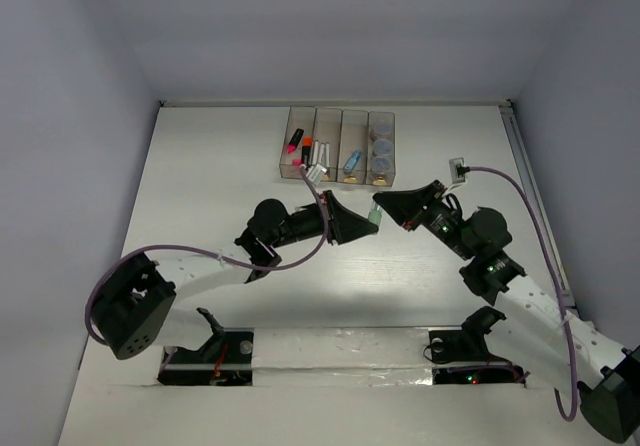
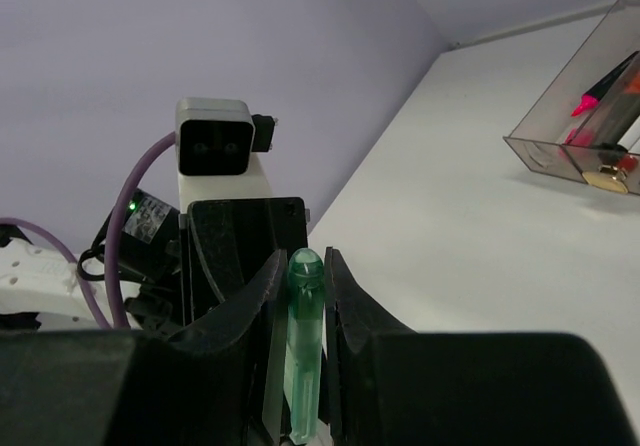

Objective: Sort the stationery into containers
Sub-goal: Close the pen cap on the pen, then place the pen in the storage box.

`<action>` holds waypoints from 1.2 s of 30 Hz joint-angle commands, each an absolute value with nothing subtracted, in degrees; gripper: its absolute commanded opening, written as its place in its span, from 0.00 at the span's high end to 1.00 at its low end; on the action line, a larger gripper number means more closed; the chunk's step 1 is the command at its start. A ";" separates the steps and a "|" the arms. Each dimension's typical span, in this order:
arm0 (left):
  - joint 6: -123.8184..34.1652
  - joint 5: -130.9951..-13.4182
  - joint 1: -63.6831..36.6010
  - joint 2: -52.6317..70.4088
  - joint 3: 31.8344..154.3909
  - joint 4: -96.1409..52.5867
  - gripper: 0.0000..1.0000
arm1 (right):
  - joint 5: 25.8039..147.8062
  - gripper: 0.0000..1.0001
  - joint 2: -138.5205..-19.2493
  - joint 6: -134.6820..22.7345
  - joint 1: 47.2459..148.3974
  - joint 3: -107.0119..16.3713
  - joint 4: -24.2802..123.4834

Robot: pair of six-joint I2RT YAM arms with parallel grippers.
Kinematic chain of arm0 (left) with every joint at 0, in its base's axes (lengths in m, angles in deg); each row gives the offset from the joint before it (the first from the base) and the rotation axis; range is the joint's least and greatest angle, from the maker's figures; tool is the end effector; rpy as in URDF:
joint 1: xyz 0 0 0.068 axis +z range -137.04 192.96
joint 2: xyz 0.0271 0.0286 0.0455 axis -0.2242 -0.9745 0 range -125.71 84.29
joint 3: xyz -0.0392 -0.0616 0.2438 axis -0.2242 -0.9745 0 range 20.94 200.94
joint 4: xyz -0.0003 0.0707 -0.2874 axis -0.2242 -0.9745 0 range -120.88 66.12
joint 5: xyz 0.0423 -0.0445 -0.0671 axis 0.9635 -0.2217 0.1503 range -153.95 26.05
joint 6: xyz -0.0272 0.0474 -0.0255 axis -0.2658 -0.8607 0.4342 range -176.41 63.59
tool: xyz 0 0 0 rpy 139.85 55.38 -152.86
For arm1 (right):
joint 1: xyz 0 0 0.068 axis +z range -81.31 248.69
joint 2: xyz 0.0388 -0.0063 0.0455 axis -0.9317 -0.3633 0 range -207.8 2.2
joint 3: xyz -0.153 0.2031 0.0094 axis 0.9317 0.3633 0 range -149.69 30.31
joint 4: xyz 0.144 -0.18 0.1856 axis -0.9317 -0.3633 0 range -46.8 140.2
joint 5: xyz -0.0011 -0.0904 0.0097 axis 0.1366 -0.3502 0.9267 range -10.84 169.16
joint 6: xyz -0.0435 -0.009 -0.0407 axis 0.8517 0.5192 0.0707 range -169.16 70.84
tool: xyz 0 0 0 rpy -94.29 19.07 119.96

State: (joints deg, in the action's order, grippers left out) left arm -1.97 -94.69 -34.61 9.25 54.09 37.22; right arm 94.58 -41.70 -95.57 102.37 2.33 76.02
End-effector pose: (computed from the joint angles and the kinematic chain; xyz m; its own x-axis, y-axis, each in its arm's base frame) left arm 0.1940 -0.2460 0.2438 -0.6519 -0.3230 -0.6861 0.7389 -0.0673 -0.6704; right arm 0.1980 0.1462 0.2840 -0.4463 0.5416 -0.7124 -0.6226 0.3839 0.6819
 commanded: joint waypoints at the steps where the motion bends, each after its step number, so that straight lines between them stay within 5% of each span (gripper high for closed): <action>1: -2.18 -83.10 -30.47 11.61 64.71 64.46 1.00 | 103.52 1.00 -44.56 -92.49 109.73 5.97 62.51; 15: -3.41 -88.64 -28.17 15.91 57.17 56.90 1.00 | 84.55 1.00 -46.93 -92.05 110.27 -3.78 58.20; 21: -8.40 -88.65 -28.17 23.80 48.74 45.68 0.52 | 87.66 1.00 -57.99 -92.31 102.74 -12.29 64.25; 25: -14.81 -84.00 -28.17 32.05 44.59 33.19 0.33 | 94.09 1.00 -66.34 -93.72 95.95 -17.84 68.03; 28: -19.30 -80.31 -28.17 38.04 43.45 22.37 0.03 | 96.56 1.00 -73.88 -92.94 92.88 -23.62 69.62; 36: -22.65 -72.83 -28.17 52.20 40.98 1.38 0.01 | 97.36 1.00 -98.06 -81.69 90.14 -45.34 62.25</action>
